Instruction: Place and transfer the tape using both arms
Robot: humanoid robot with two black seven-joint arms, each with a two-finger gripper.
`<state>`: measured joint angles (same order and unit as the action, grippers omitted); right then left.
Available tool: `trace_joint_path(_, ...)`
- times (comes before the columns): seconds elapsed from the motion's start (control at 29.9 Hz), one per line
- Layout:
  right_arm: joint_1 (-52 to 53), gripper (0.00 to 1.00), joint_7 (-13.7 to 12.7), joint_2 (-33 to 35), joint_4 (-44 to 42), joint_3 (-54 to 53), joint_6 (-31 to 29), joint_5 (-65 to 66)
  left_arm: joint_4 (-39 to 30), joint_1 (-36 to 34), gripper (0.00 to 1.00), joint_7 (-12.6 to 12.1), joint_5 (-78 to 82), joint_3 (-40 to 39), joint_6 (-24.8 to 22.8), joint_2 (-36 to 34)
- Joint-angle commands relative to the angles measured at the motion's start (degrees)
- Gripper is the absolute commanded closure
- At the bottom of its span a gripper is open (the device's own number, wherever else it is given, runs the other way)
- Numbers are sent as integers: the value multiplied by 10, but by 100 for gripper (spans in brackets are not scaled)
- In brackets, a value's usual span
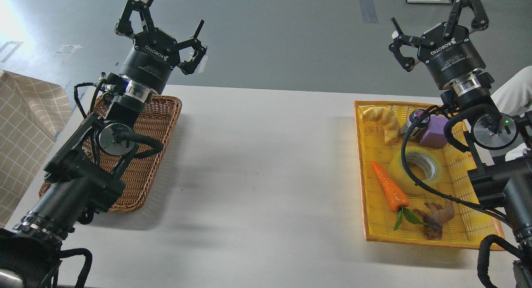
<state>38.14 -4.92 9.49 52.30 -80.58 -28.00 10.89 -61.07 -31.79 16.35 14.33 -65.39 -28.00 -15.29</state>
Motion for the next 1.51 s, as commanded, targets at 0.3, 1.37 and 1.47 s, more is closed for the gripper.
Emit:
trace_joint_path(0.3,-2,0,0,38,1,16,0,33,-2,-1,2,0,0,0,0,0)
trace_joint_path(1.37,-15,0,-7,242,140,31,0,511,-5,-2,2,0,1,1,0,7)
trace_joint_path(1.47,-30,0,-6,277,174,54,0,531,-5,-2,2,0,1,1,0,7)
